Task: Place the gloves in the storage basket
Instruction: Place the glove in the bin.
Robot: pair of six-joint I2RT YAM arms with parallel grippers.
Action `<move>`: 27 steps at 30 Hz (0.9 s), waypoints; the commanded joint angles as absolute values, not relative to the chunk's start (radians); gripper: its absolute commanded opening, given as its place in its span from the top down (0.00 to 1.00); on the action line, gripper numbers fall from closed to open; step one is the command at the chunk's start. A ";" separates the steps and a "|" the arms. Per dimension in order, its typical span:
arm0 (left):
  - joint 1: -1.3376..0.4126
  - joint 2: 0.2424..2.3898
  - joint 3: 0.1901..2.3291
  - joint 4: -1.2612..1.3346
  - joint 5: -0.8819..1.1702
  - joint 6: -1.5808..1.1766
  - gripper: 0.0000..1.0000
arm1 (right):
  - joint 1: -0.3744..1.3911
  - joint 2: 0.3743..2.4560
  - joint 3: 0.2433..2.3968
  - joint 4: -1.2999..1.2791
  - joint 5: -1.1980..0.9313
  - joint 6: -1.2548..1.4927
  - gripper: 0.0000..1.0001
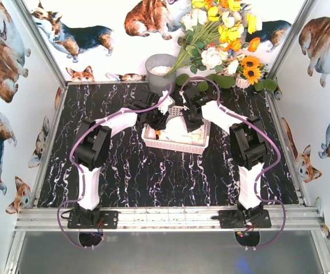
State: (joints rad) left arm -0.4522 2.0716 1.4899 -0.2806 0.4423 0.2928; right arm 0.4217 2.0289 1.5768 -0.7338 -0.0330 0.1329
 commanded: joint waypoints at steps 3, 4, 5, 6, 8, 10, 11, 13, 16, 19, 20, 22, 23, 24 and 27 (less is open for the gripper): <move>-0.448 2.087 1.480 -0.337 0.404 0.320 0.77 | 0.441 1.970 1.672 -0.869 0.041 0.134 0.94; -0.448 2.089 1.479 -0.338 0.401 0.322 0.77 | 0.443 1.970 1.680 -0.895 0.049 0.146 0.95; -0.448 2.091 1.477 -0.337 0.399 0.323 0.77 | 0.445 1.968 1.689 -0.920 0.053 0.162 0.95; -0.448 2.091 1.477 -0.336 0.397 0.324 0.77 | 0.445 1.965 1.691 -0.936 0.055 0.176 0.95; -0.448 2.091 1.476 -0.336 0.397 0.324 0.77 | 0.446 1.962 1.697 -0.968 0.054 0.201 0.95; -0.448 2.091 1.475 -0.336 0.399 0.324 0.77 | 0.448 1.962 1.708 -1.004 0.056 0.227 0.95; -0.448 2.091 1.476 -0.336 0.400 0.323 0.77 | 0.450 1.961 1.713 -1.019 0.059 0.234 0.95; -0.448 2.089 1.475 -0.336 0.400 0.322 0.77 | 0.457 1.957 1.724 -1.043 0.071 0.248 0.95; -0.448 2.086 1.473 -0.335 0.399 0.322 0.77 | 0.465 1.951 1.750 -1.075 0.101 0.268 0.95; -0.448 2.090 1.471 -0.336 0.397 0.322 0.77 | 0.472 1.951 1.777 -1.109 0.134 0.282 0.95; -0.448 2.092 1.471 -0.336 0.397 0.322 0.77 | 0.475 1.952 1.786 -1.124 0.143 0.284 0.95; -0.448 2.096 1.471 -0.337 0.397 0.323 0.77 | 0.481 1.960 1.802 -1.152 0.163 0.288 0.95; -0.448 2.098 1.471 -0.339 0.397 0.324 0.77 | 0.485 1.965 1.808 -1.167 0.177 0.288 0.95; -0.448 2.100 1.471 -0.339 0.395 0.325 0.77 | 0.491 1.970 1.813 -1.178 0.191 0.287 0.95; -0.448 2.106 1.472 -0.341 0.394 0.324 0.77 | 0.494 1.985 1.813 -1.197 0.211 0.294 0.95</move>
State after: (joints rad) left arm -0.4549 2.0720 1.4899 -0.2813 0.4301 0.3031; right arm 0.4919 2.0277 1.7782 -1.0946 0.1169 0.2867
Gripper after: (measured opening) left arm 0.231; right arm 0.096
